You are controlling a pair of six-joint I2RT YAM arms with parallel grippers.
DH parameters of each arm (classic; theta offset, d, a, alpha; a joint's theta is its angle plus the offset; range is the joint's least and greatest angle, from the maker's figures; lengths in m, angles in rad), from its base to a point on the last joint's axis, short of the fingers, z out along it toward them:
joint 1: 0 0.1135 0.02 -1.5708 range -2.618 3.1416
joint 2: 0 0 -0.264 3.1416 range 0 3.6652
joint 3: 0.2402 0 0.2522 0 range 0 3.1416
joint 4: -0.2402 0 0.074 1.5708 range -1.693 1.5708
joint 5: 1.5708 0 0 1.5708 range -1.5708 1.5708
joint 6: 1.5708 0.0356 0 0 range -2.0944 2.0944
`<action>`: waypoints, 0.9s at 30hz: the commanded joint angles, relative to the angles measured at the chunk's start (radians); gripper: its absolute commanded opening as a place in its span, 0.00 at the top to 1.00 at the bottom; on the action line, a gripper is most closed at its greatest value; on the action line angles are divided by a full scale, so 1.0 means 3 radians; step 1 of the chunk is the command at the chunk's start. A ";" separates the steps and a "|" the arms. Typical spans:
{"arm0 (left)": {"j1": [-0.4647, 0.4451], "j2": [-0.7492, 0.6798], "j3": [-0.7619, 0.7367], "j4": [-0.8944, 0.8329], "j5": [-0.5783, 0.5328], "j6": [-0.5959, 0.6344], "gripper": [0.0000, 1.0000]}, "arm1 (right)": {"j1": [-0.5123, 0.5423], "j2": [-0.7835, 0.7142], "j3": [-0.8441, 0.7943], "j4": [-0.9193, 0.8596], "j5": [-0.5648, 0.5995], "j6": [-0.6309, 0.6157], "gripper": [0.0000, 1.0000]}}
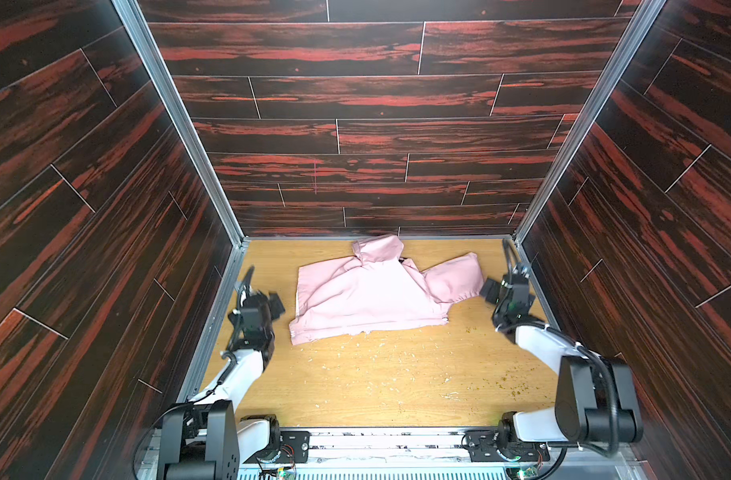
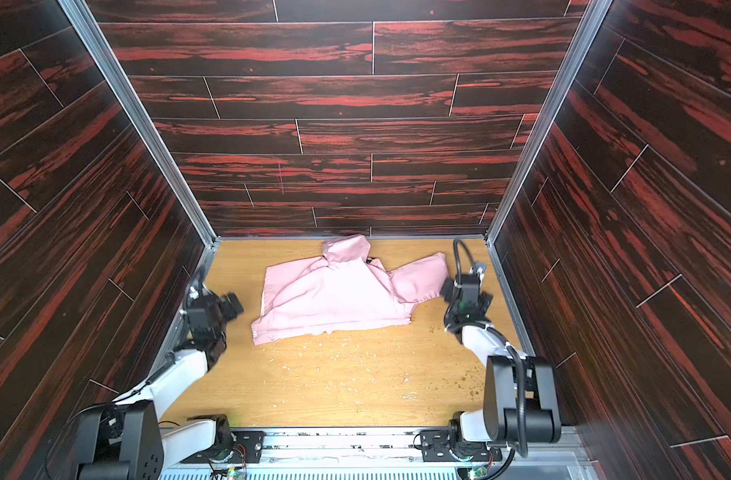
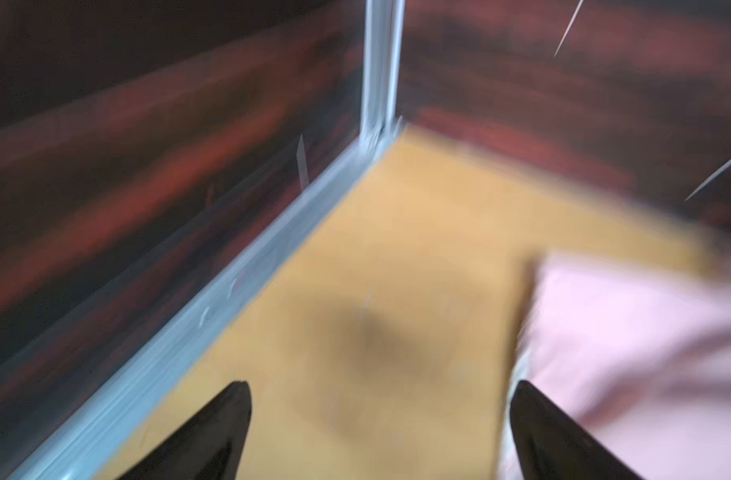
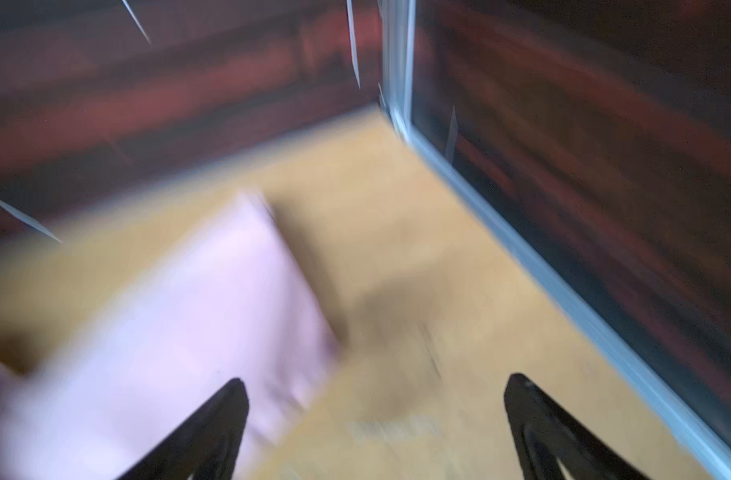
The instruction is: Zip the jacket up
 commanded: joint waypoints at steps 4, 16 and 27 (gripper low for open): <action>0.0008 0.0380 0.0073 0.0544 -0.0040 0.0211 0.00 | -0.0003 0.0370 -0.0285 0.1273 0.0033 -0.0445 0.01; 0.0005 0.1064 -0.0026 0.1575 0.0508 0.0251 0.00 | -0.0065 0.0211 -0.0980 0.2422 -0.0476 -0.0556 0.01; -0.0019 0.1096 -0.0018 0.1611 0.0479 0.0293 0.00 | -0.0177 0.0252 -0.0867 0.2218 -0.0730 -0.0482 0.01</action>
